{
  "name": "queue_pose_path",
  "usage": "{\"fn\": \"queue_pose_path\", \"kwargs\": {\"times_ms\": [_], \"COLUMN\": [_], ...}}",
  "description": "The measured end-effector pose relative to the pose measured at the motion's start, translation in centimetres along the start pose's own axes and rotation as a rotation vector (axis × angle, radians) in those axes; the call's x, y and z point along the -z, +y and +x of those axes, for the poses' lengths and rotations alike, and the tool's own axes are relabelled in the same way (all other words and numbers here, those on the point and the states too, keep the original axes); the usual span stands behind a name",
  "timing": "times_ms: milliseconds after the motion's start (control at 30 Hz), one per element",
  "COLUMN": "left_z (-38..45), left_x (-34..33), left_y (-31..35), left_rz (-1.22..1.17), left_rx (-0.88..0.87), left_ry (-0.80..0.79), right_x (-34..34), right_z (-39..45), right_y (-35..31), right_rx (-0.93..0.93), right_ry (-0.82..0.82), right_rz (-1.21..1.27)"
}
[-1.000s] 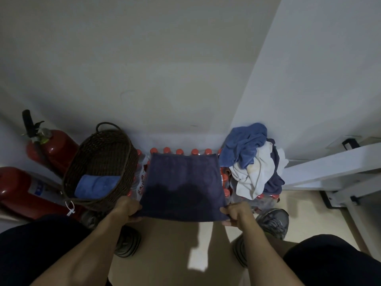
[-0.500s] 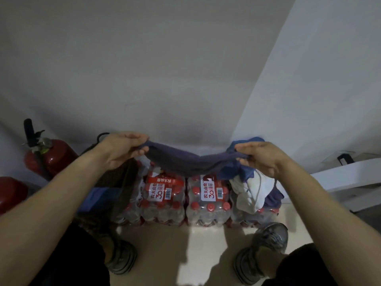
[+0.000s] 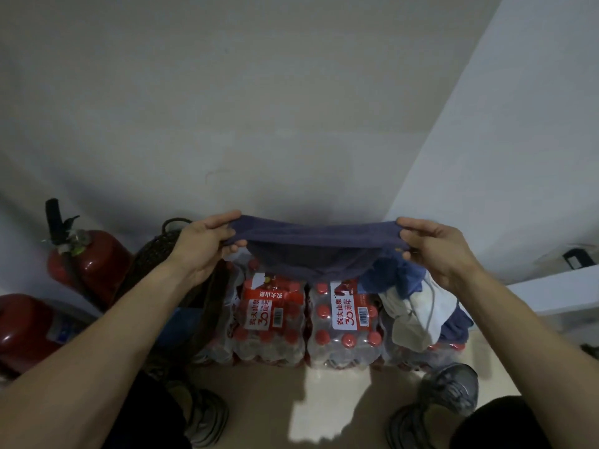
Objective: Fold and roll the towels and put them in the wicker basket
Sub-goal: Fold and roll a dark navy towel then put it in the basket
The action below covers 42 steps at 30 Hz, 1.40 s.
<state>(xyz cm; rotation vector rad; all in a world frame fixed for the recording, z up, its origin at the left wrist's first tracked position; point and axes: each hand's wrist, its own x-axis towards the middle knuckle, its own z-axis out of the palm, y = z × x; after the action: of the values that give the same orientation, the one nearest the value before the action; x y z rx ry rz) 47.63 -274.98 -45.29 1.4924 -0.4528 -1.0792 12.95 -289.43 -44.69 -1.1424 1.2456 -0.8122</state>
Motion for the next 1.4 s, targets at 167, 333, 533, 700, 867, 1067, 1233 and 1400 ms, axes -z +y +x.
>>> {"fn": "queue_pose_path", "kwargs": {"times_ms": [167, 333, 533, 700, 867, 1067, 1233, 1400], "left_z": [-0.8, -1.8, -2.5, -3.2, -2.5, -1.5, -1.3, -1.6], "left_x": [1.6, 3.7, 4.6, 4.1, 4.4, 4.3, 4.7, 4.2], "left_y": [0.9, -3.4, -9.8, -11.3, -10.9, -11.2, -11.0, -10.9], "left_rz": [-0.057, 0.264, 0.699, 0.888, 1.249, 1.295, 1.378, 1.387], "left_rx": [-0.041, 0.18, 0.466, 0.516, 0.289, -0.002, 0.105, 0.192], "left_ry": [-0.117, -0.219, -0.421, -0.589, -0.693, -0.629, -0.71, -0.833], "right_x": [0.1, 1.2, 1.9, 2.9, 2.6, 2.4, 3.2, 2.7], "right_z": [-0.6, -2.4, -4.2, -4.2, -4.2, -4.0, -3.0, -3.3], "right_y": [0.7, 4.7, 12.9, 14.8, 12.7, 11.0, 11.3, 11.1], "right_rx": [0.169, -0.092, -0.685, -0.828, -0.836, -0.254, -0.061, -0.128], "right_ry": [0.041, -0.055, -0.212, -0.334, -0.422, -0.42, -0.605, -0.881], "right_rz": [-0.051, -0.131, -0.284, -0.342, -0.164, -0.9, -1.14, -1.257]}}
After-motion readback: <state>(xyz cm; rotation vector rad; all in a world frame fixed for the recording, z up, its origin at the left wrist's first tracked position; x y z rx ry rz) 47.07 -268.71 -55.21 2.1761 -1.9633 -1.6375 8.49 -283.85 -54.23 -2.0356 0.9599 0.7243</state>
